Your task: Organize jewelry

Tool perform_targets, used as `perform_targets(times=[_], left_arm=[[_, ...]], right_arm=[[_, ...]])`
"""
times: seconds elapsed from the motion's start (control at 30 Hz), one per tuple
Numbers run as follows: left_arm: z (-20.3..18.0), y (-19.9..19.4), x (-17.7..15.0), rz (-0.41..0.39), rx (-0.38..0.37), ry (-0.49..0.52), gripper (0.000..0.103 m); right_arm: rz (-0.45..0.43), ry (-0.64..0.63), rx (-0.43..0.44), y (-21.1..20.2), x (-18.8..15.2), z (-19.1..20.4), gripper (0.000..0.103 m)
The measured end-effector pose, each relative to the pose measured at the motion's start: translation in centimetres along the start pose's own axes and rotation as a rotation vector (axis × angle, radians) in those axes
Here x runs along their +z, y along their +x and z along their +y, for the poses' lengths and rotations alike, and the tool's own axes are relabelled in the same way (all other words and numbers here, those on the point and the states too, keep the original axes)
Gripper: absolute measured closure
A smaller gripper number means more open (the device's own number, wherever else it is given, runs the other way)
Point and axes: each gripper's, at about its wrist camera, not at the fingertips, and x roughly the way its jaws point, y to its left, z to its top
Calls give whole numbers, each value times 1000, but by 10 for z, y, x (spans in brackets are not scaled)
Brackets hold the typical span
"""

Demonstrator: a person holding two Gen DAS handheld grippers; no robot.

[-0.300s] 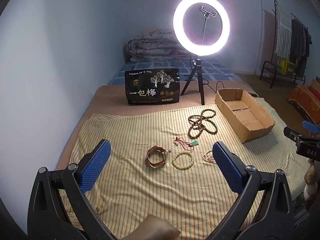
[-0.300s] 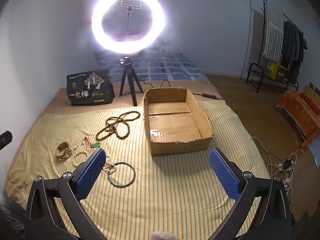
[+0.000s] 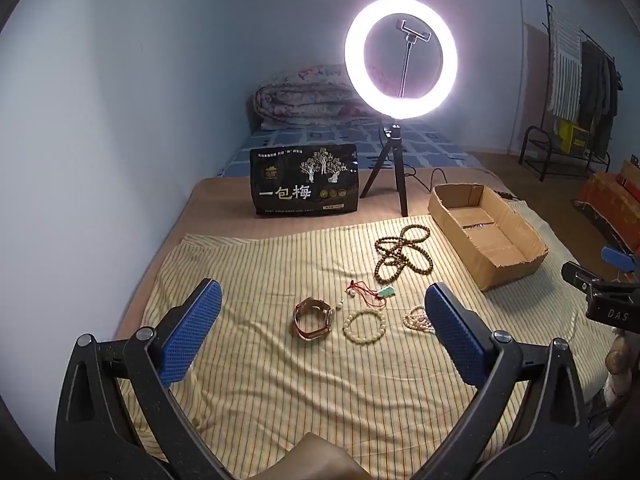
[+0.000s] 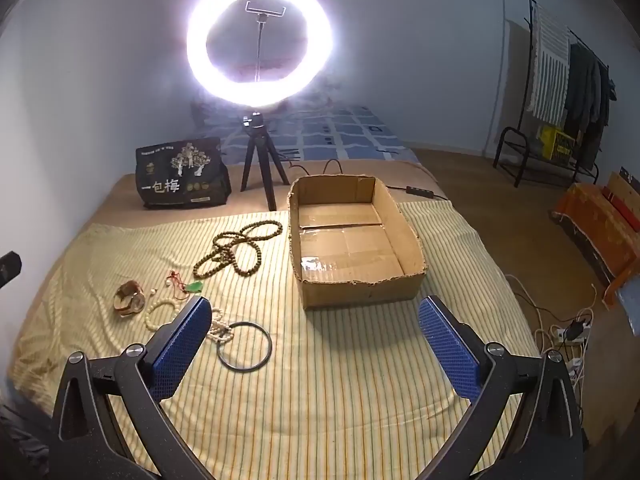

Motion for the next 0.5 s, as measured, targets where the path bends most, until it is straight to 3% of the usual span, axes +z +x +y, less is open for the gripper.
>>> perform_targets(times=[0.5], left_arm=[[3,1,3,-8,5,0,0]], right_arm=[[4,28,-1,-1,0,-1,0]])
